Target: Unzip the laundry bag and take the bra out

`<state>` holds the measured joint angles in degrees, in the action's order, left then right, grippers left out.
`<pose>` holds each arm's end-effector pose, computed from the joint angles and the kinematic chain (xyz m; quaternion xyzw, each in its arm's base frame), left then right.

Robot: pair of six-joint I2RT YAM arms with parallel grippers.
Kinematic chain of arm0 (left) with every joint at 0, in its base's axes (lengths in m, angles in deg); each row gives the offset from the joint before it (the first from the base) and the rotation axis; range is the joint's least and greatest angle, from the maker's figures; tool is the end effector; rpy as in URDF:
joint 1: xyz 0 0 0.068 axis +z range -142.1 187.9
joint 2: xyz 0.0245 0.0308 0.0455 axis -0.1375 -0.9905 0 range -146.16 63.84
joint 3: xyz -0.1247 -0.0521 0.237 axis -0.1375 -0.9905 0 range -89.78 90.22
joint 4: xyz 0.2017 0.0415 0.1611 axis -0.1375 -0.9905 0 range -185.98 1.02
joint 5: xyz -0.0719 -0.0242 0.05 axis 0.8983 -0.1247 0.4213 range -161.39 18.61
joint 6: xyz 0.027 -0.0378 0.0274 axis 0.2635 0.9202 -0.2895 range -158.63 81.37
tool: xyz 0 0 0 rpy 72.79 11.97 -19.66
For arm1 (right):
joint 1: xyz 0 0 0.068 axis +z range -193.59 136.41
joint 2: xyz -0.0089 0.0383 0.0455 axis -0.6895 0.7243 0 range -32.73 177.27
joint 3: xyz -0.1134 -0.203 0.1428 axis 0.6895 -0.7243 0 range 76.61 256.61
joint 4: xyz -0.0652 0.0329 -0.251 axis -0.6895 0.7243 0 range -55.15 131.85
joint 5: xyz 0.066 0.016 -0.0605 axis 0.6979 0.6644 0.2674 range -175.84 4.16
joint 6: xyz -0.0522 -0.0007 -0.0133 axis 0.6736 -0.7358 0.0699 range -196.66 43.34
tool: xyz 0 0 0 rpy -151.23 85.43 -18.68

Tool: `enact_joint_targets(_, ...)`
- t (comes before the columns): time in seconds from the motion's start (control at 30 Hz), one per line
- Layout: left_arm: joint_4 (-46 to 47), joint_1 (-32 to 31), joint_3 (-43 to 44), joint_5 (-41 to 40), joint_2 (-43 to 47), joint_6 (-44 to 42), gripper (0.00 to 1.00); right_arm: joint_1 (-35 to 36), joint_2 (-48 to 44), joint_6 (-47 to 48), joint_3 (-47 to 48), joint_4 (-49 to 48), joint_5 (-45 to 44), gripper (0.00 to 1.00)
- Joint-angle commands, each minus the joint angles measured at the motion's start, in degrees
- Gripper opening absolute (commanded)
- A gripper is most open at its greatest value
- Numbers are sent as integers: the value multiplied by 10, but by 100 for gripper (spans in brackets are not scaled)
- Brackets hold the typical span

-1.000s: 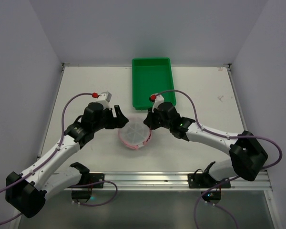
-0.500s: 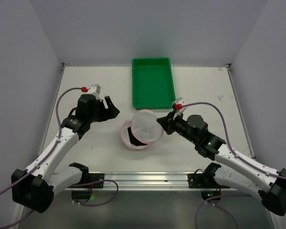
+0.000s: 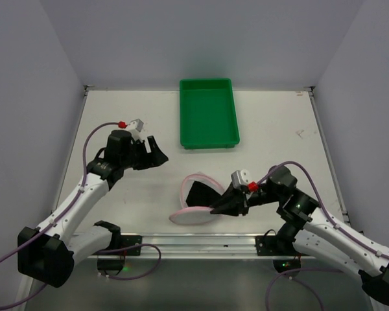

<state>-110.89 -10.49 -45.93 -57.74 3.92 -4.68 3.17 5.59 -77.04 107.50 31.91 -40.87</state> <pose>0.2112 -0.0789 0.2650 -0.0691 0.8912 -0.2879 0.3437 0.0930 0.1355 0.2973 -0.5058 0.5214 0.5082 0.4626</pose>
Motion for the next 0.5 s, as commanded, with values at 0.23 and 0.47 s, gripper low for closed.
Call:
enact_joint_targets(0.23, 18, 3, 2, 117, 0, -50, 77, 29, 30, 152, 43, 193, 301, 42)
enact_joint_targets(0.47, 24, -15, -3, 151, 3, -57, 77, 29, 63, -42, 64, 145, -99, 56)
